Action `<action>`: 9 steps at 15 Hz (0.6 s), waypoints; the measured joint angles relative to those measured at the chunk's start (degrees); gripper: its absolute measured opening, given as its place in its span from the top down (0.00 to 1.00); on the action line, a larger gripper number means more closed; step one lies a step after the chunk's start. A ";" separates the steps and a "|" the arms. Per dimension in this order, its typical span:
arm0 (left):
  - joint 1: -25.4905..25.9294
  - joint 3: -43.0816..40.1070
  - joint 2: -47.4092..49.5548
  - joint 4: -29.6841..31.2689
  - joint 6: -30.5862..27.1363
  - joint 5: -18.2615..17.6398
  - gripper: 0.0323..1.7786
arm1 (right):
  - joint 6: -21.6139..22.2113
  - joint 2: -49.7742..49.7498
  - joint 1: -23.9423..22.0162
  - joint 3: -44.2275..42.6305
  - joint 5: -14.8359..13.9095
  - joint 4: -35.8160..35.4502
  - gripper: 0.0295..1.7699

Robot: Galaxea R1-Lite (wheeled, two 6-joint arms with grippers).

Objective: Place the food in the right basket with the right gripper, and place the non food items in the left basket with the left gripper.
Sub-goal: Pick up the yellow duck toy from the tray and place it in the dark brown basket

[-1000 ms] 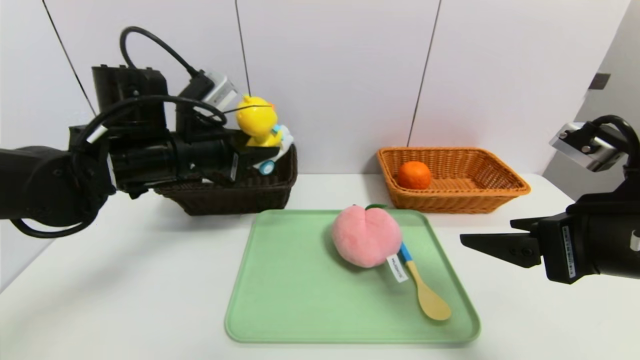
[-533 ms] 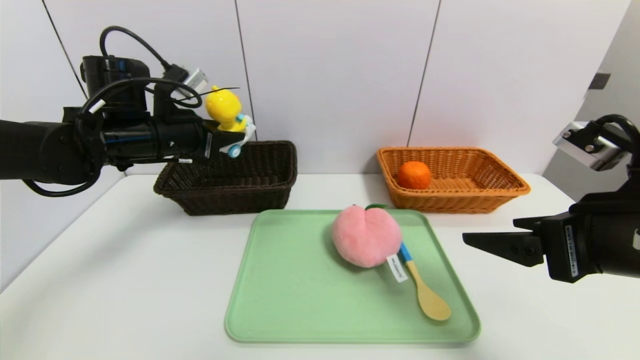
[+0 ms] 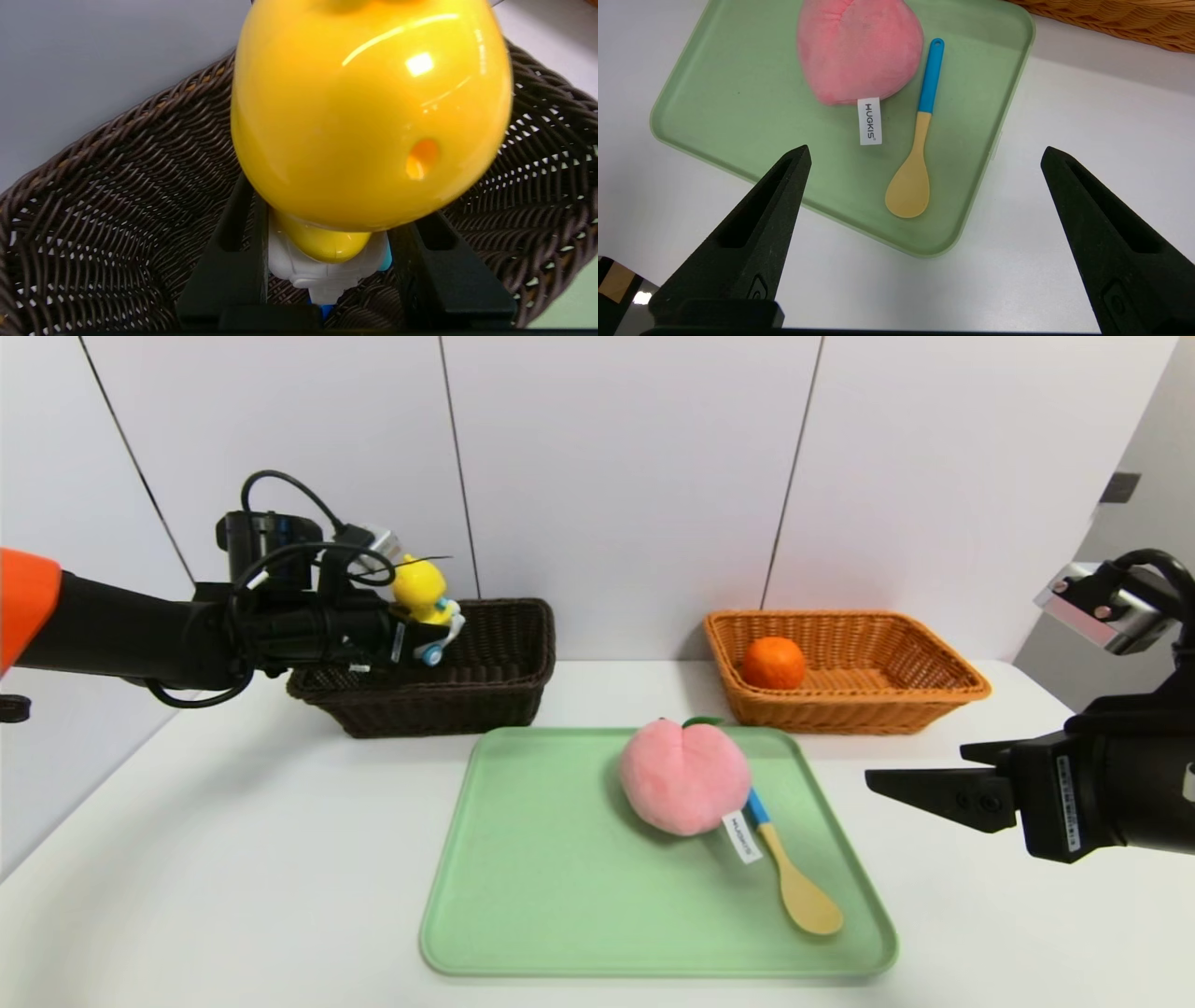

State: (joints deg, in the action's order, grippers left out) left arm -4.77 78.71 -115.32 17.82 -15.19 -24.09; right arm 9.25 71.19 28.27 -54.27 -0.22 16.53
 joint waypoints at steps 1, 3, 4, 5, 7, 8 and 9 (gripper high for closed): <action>0.04 0.45 -0.78 0.00 0.00 -0.02 0.60 | 0.02 0.00 0.00 0.00 -0.02 0.00 0.04; 0.11 1.16 -2.45 0.01 0.00 -0.02 0.60 | 0.02 0.00 -0.07 0.00 -0.11 0.00 0.04; 0.13 1.33 -3.04 0.06 0.00 -0.02 0.60 | 0.00 0.00 -0.07 0.00 -0.11 0.00 0.04; 0.15 1.49 -3.58 0.11 0.00 -0.05 0.60 | 0.00 0.00 -0.13 0.00 -0.11 0.00 0.04; 0.22 1.77 -4.50 0.11 -0.02 -0.02 0.60 | 0.04 0.00 -0.35 -0.02 -0.11 0.00 0.04; 0.22 1.83 -4.88 0.15 0.00 -0.05 0.60 | 0.04 0.00 -0.41 -0.02 -0.11 0.00 0.04; 0.22 1.90 -5.21 0.20 0.00 -0.02 0.60 | 0.02 0.00 -0.49 -0.02 -0.13 -0.02 0.04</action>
State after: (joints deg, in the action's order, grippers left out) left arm -4.55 80.62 -120.53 18.02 -15.19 -24.11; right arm 9.28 71.19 27.78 -54.30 -0.35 16.51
